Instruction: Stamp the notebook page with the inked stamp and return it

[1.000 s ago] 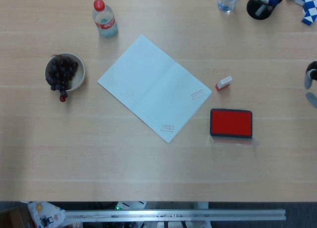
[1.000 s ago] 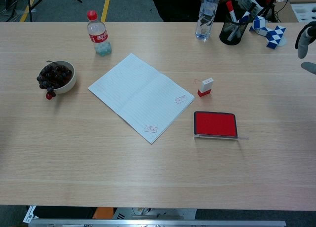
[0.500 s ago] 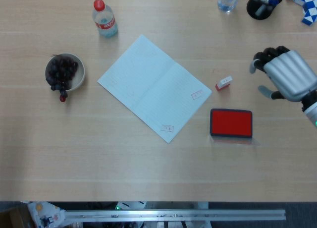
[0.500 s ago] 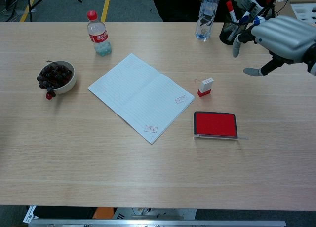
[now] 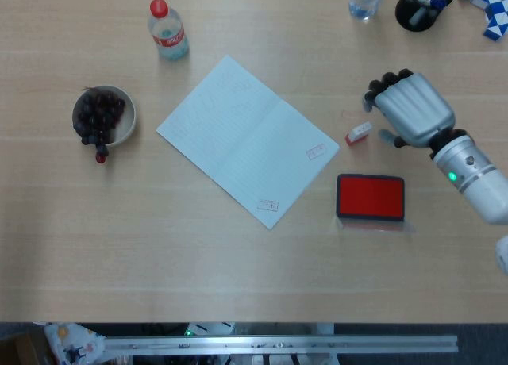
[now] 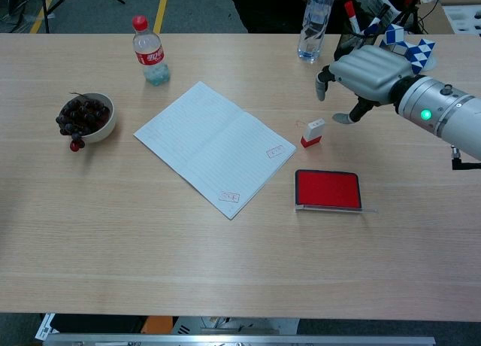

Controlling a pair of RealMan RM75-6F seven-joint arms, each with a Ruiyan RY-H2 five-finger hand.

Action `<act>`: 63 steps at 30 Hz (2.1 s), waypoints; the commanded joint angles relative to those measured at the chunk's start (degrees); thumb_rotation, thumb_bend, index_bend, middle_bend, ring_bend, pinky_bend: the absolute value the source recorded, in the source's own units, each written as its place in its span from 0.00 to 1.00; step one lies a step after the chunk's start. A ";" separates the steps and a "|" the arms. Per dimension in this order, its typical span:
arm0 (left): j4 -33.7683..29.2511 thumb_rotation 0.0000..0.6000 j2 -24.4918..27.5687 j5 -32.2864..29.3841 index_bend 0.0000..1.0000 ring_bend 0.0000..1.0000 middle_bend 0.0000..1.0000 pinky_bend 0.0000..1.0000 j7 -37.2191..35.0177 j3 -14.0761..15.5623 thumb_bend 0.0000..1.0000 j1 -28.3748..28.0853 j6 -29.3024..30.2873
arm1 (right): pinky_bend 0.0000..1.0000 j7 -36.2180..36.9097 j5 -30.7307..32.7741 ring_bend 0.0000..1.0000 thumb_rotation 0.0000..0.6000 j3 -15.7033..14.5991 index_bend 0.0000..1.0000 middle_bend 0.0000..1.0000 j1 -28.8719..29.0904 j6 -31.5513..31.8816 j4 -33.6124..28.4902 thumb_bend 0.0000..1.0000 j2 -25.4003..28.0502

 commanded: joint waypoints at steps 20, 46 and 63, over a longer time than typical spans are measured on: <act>1.26 1.00 -0.18 -1.36 0.27 0.17 0.23 0.10 -1.03 -0.19 0.19 0.35 -0.45 | 0.35 -4.12 6.33 0.29 1.00 -3.35 0.43 0.37 4.23 -2.79 8.36 0.26 -7.43; 1.46 1.00 -0.15 -1.93 0.27 0.17 0.23 0.10 -1.14 -0.38 0.19 0.39 -0.85 | 0.35 -3.39 9.22 0.31 1.00 -3.87 0.50 0.40 6.49 -3.16 13.10 0.30 -11.45; 1.54 1.00 -0.13 -2.27 0.27 0.17 0.23 0.10 -1.27 -0.60 0.19 0.42 -0.87 | 0.35 -1.55 8.76 0.37 1.00 -4.28 0.61 0.46 6.19 -2.52 7.43 0.33 -7.39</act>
